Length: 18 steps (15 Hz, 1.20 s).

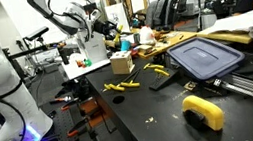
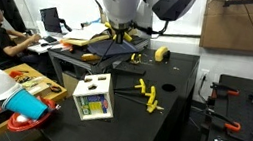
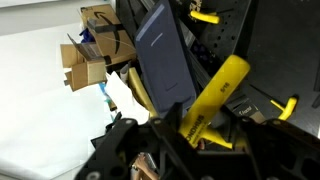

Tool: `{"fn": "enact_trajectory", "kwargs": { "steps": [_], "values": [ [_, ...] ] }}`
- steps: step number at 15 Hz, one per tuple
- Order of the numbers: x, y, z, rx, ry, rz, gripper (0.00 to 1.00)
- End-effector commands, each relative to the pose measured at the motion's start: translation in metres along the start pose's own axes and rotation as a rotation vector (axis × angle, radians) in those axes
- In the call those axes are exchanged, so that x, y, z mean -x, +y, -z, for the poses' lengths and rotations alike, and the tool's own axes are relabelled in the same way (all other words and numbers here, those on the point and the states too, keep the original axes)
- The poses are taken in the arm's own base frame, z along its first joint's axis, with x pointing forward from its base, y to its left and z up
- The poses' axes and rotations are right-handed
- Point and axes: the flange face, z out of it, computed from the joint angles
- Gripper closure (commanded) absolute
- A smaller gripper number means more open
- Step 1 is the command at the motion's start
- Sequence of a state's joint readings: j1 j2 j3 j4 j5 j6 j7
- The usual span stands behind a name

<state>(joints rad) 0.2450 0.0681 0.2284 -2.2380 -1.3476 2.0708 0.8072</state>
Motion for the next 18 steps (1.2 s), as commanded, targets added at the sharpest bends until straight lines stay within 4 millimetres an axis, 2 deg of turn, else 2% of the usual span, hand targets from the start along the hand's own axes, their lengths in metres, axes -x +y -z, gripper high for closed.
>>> {"fn": "enact_trajectory", "kwargs": {
  "steps": [1,6,10,18],
  "values": [
    [-0.011,-0.009,-0.008,0.084,-0.020,0.068,0.89],
    [-0.018,-0.030,-0.020,0.111,-0.067,0.132,0.89],
    [-0.024,-0.042,-0.018,0.120,-0.074,0.184,0.89],
    [-0.025,-0.053,-0.007,0.164,-0.088,0.278,0.89]
  ]
}}
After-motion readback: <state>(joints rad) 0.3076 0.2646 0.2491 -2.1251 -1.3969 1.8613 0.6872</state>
